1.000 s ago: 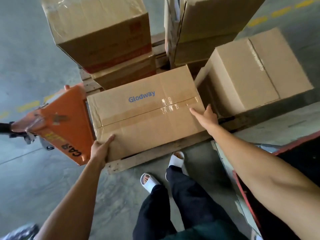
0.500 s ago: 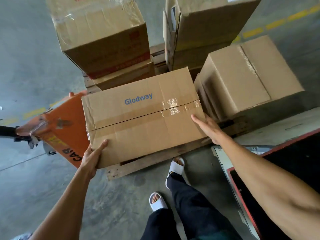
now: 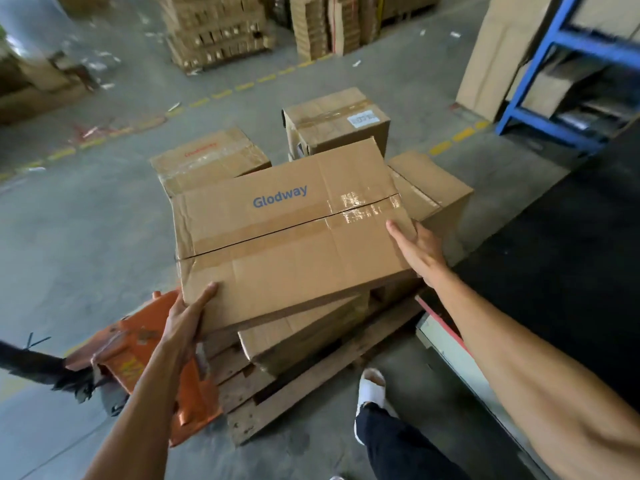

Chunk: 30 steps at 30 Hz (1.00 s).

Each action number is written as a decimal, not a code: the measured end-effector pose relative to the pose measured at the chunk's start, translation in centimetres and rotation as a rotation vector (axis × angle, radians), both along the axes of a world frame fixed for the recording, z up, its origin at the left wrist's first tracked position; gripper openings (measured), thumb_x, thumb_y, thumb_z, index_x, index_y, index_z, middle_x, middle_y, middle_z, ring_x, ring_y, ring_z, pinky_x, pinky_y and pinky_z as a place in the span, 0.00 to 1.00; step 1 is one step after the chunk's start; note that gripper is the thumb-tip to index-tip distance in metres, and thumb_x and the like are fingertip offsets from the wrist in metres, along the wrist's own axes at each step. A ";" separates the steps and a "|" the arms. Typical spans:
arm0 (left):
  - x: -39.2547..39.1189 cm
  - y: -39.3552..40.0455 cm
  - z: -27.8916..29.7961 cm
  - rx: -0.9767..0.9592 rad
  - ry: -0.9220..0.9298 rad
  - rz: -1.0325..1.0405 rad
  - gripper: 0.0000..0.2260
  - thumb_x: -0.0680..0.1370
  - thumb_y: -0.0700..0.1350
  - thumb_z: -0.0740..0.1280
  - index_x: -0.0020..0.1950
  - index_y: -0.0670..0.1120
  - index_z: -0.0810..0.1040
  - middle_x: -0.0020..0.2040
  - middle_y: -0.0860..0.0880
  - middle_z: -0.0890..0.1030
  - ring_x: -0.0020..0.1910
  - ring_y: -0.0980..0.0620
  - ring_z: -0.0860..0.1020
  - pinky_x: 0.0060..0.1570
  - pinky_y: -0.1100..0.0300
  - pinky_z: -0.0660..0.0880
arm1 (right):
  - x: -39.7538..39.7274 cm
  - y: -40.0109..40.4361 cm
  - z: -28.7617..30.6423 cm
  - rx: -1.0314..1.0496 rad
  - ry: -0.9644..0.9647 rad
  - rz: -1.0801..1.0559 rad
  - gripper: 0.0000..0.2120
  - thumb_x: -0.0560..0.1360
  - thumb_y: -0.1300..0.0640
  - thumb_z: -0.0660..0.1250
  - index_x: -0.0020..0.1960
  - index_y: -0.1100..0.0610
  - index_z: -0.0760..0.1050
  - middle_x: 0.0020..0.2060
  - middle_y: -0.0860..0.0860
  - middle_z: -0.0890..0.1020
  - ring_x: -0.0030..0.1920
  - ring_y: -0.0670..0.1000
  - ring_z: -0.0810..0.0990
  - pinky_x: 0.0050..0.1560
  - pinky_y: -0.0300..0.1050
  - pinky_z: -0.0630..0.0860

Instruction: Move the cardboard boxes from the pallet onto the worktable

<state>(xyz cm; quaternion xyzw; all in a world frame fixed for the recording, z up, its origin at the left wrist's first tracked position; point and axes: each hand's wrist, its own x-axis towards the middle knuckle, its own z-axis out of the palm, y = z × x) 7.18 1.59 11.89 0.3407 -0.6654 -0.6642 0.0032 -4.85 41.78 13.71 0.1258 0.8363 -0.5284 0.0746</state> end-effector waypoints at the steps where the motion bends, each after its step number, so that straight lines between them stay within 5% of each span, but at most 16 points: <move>1: 0.1 0.5 1.2 0.001 0.022 -0.013 0.20 0.75 0.54 0.73 0.62 0.49 0.72 0.53 0.48 0.79 0.50 0.48 0.79 0.56 0.46 0.78 | 0.9 0.8 1.2 0.005 0.047 -0.021 0.30 0.75 0.31 0.63 0.67 0.50 0.74 0.51 0.46 0.79 0.57 0.53 0.78 0.60 0.54 0.76; 9: -1.8 5.4 7.4 -0.068 0.180 -0.208 0.41 0.62 0.67 0.79 0.68 0.47 0.75 0.58 0.45 0.83 0.55 0.43 0.83 0.50 0.45 0.82 | 6.1 7.8 8.2 0.057 0.207 -0.217 0.28 0.77 0.34 0.62 0.65 0.54 0.76 0.52 0.50 0.78 0.58 0.55 0.76 0.55 0.46 0.71; 14: -5.0 13.8 12.0 -0.177 0.303 -0.354 0.21 0.76 0.56 0.71 0.65 0.47 0.74 0.54 0.48 0.82 0.50 0.49 0.81 0.46 0.56 0.78 | 8.8 14.8 10.9 0.086 0.270 -0.366 0.25 0.80 0.38 0.61 0.64 0.57 0.77 0.52 0.53 0.78 0.55 0.53 0.73 0.54 0.45 0.68; 19: -9.2 22.8 13.1 -0.261 0.348 -0.535 0.20 0.73 0.64 0.72 0.56 0.52 0.79 0.53 0.47 0.84 0.54 0.43 0.82 0.59 0.43 0.79 | 10.7 23.2 11.3 0.174 0.311 -0.596 0.26 0.80 0.37 0.57 0.58 0.58 0.79 0.50 0.56 0.82 0.54 0.58 0.79 0.56 0.52 0.76; 23: -13.3 30.0 11.2 -0.276 0.366 -0.636 0.36 0.62 0.74 0.73 0.60 0.50 0.81 0.53 0.48 0.86 0.53 0.45 0.84 0.58 0.43 0.79 | 12.9 30.0 10.5 0.254 0.265 -0.750 0.29 0.80 0.34 0.55 0.55 0.57 0.80 0.45 0.55 0.81 0.49 0.60 0.82 0.47 0.52 0.80; 28: -13.8 40.5 12.2 -0.203 0.332 -0.798 0.14 0.78 0.54 0.70 0.57 0.47 0.79 0.47 0.50 0.83 0.45 0.52 0.81 0.43 0.60 0.77 | 14.6 37.3 9.3 0.262 0.215 -0.868 0.29 0.80 0.34 0.55 0.54 0.59 0.81 0.46 0.57 0.83 0.46 0.58 0.82 0.43 0.47 0.77; 30: -15.2 44.5 12.0 -0.170 0.322 -0.860 0.10 0.79 0.51 0.70 0.56 0.48 0.79 0.49 0.48 0.83 0.46 0.51 0.81 0.45 0.57 0.79 | 15.0 40.2 8.7 0.266 0.167 -0.916 0.29 0.79 0.33 0.55 0.54 0.57 0.81 0.46 0.56 0.83 0.47 0.58 0.82 0.46 0.52 0.80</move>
